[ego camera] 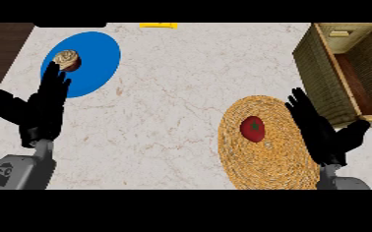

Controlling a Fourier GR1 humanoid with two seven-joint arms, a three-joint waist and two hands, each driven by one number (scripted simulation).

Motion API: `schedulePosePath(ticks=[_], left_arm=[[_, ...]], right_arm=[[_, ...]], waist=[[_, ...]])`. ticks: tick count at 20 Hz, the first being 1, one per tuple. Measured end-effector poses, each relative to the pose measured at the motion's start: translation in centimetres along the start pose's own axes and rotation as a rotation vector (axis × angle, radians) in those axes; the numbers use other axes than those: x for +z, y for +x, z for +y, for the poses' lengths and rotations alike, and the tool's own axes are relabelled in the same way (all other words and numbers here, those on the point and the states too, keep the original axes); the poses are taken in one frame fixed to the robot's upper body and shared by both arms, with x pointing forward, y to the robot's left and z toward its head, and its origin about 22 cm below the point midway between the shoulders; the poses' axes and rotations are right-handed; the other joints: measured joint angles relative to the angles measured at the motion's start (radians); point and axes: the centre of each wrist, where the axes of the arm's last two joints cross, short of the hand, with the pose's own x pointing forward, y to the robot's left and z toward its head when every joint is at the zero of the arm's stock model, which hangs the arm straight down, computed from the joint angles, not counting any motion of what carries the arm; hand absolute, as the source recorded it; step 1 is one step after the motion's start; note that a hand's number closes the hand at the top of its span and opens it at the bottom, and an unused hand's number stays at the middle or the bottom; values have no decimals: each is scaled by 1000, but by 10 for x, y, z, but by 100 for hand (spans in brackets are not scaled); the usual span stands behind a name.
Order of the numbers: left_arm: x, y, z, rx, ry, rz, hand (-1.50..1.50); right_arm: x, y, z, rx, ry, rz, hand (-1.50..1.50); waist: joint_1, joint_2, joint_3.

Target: Pick the tomato from the placemat and place it in the basket

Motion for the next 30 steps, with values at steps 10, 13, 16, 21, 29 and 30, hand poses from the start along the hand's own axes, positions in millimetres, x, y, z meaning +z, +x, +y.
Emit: schedulePosePath(ticks=[10,13,16,21,29,30], left_arm=[[-5,-2,3,-150,-168,25,0],[-7,0,4,-165,-213,36,0],[-14,-2,11,-168,-219,49,0],[-16,-10,19,-174,-229,65,0],[-16,-11,24,-181,-211,80,0],[-16,-13,26,-181,-207,84,0]], right_arm=[[-26,102,-15,370,75,-549,-150],[-30,91,33,496,81,-641,-150],[-35,84,86,561,32,-692,-150],[-40,111,147,626,-37,-594,-150],[-52,168,141,1039,-184,-237,-150],[-51,178,140,1084,-214,-195,-150]], waist=[[20,-19,4],[26,-21,4],[22,-22,4],[15,-28,4],[-9,-42,0],[-13,-43,0]])
